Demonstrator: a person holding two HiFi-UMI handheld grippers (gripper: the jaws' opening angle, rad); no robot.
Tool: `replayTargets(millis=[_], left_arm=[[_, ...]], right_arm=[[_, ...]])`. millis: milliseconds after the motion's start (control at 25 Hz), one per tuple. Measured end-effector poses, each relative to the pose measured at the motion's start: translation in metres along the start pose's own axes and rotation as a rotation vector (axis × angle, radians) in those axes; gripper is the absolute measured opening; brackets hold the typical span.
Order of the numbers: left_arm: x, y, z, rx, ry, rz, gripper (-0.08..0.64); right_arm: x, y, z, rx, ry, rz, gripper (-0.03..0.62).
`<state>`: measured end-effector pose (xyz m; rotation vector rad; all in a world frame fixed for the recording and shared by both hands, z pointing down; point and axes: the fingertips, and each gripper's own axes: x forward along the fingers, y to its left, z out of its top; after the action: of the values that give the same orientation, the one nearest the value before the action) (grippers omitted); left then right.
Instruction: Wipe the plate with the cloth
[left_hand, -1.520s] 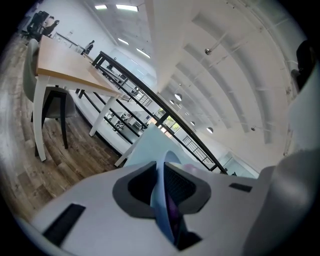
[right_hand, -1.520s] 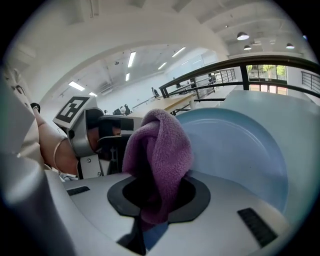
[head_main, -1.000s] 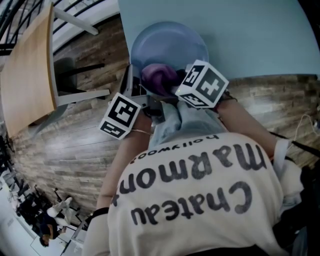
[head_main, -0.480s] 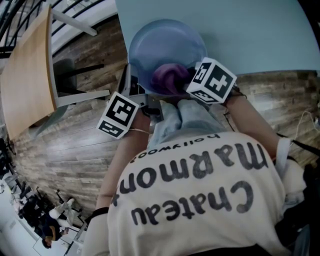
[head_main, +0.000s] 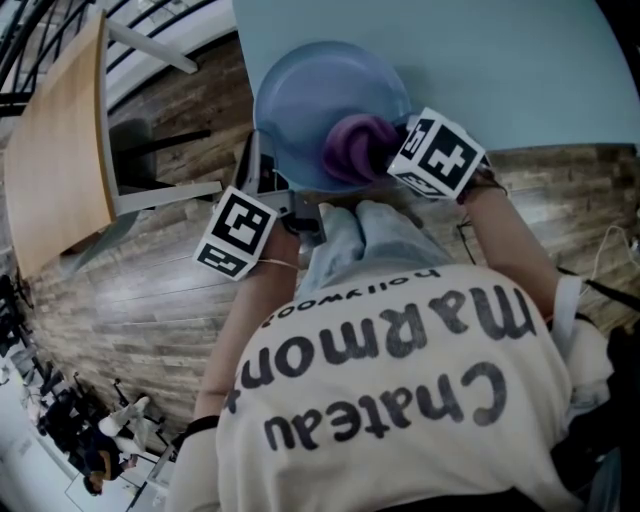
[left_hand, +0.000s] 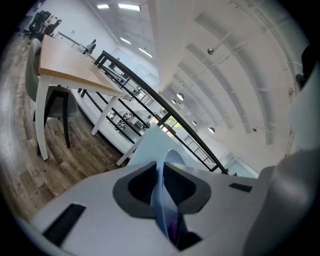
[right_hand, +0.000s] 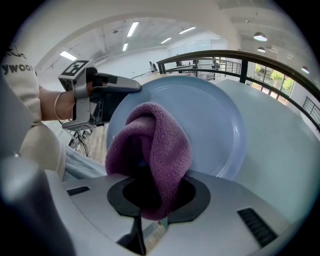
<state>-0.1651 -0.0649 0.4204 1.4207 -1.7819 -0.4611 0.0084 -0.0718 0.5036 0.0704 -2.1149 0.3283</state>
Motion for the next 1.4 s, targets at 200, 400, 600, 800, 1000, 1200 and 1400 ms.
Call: replayTargets(millis=[200, 400, 600, 800, 1000, 1200, 1400], left_arm=[[0.002, -0.003, -0.004, 0.046, 0.026, 0.005, 0.040], [0.005, -0.001, -0.009, 0.087, 0.060, 0.028, 0.035], [0.008, 0.008, -0.018, 0.066, 0.091, 0.059, 0.034], [0.016, 0.015, -0.024, 0.054, 0.119, 0.082, 0.031], [0.020, 0.024, -0.030, 0.050, 0.141, 0.108, 0.029], [0.025, 0.025, -0.034, 0.065, 0.152, 0.118, 0.028], [0.030, 0.025, -0.039, 0.063, 0.143, 0.133, 0.026]], right_arm=[[-0.009, -0.023, -0.004, 0.002, -0.003, -0.074, 0.089], [-0.016, -0.044, -0.004, -0.003, -0.022, -0.138, 0.089], [-0.023, -0.065, 0.003, -0.046, -0.061, -0.255, 0.089], [-0.027, -0.079, 0.010, -0.096, -0.100, -0.319, 0.089], [-0.030, -0.087, 0.019, -0.038, -0.176, -0.311, 0.089], [-0.042, -0.100, 0.028, 0.106, -0.307, -0.281, 0.089], [-0.063, -0.119, 0.035, 0.190, -0.438, -0.291, 0.089]])
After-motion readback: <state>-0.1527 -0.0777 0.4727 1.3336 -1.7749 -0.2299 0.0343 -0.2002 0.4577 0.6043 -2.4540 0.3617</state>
